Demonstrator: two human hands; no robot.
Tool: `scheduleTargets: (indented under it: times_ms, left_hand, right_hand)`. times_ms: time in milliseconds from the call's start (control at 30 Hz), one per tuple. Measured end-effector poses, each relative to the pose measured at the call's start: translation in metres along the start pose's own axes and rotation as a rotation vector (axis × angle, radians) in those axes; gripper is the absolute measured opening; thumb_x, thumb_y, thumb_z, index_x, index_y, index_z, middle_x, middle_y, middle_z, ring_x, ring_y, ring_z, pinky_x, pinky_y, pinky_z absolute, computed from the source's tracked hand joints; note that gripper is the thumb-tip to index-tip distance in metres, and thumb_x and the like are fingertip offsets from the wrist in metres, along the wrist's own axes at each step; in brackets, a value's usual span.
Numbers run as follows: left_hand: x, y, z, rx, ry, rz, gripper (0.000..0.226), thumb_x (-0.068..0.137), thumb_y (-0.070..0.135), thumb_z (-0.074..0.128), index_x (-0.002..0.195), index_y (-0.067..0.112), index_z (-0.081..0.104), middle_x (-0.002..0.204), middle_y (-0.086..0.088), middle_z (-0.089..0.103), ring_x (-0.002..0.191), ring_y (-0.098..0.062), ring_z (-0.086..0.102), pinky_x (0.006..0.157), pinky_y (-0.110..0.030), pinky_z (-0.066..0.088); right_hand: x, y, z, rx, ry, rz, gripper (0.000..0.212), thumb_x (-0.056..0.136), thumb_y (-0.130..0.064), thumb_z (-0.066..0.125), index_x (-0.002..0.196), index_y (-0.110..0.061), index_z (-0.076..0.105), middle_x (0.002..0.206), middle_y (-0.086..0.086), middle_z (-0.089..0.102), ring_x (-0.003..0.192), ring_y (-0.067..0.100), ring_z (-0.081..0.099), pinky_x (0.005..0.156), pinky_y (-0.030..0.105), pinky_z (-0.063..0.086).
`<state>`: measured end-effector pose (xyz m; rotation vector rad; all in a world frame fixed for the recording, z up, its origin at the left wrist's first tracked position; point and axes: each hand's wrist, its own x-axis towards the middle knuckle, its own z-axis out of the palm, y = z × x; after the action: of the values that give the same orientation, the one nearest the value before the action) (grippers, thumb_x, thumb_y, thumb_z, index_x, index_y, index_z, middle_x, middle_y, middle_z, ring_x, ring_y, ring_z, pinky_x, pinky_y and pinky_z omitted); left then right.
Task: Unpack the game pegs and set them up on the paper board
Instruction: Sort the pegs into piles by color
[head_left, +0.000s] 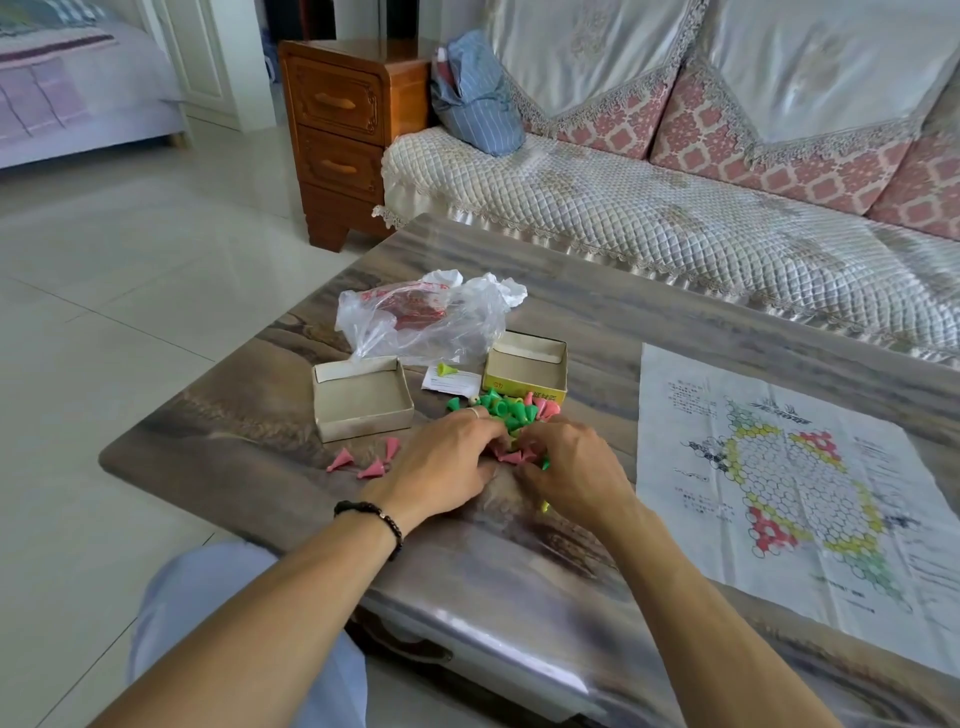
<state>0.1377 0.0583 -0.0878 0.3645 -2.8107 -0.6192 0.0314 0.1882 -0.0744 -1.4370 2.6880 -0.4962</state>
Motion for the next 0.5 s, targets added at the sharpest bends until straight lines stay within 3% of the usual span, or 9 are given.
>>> scheduleTargets:
  times_ms: [100,233,367,500]
  left_hand:
    - [0.000,-0.002,-0.002,-0.020,-0.012,-0.003,0.017,0.087,0.019,0.066,0.103,0.022,0.062,0.105,0.006,0.058,0.100,-0.017,0.057,0.078,-0.034,0.046]
    - [0.001,-0.004,-0.003,-0.016,-0.013,-0.004,0.028,0.090,0.020,0.063,0.118,0.022,0.063,0.108,0.002,0.059,0.101,-0.019,0.057,0.080,-0.035,0.047]
    - [0.000,-0.007,-0.008,0.060,-0.008,0.012,0.012,0.092,0.022,0.061,0.100,0.022,0.070,0.098,0.002,0.059,0.096,-0.020,0.059,0.075,-0.035,0.046]
    - [-0.009,-0.015,-0.014,0.078,0.030,0.010,0.009,0.089,0.018,0.063,0.089,0.024,0.069,0.090,0.003,0.063,0.089,-0.021,0.061,0.074,-0.036,0.045]
  right_hand:
    - [0.001,0.000,0.003,-0.091,0.019,-0.054,0.022,0.085,-0.031,0.060,0.104,-0.025,0.069,0.101,0.002,0.064,0.097,0.025,0.058,0.078,0.038,0.046]
    - [-0.001,-0.004,0.006,-0.197,0.078,-0.075,0.024,0.091,-0.038,0.051,0.101,-0.023,0.067,0.101,0.000,0.064,0.102,0.025,0.052,0.078,0.037,0.034]
    - [-0.004,-0.007,0.009,-0.245,0.114,-0.071,0.026,0.090,-0.042,0.052,0.093,-0.020,0.067,0.096,-0.001,0.065,0.103,0.024,0.049,0.074,0.036,0.024]
    - [-0.009,-0.015,0.011,-0.222,0.090,-0.073,0.024,0.089,-0.040,0.053,0.092,-0.021,0.067,0.098,-0.002,0.066,0.107,0.023,0.048,0.078,0.037,0.029]
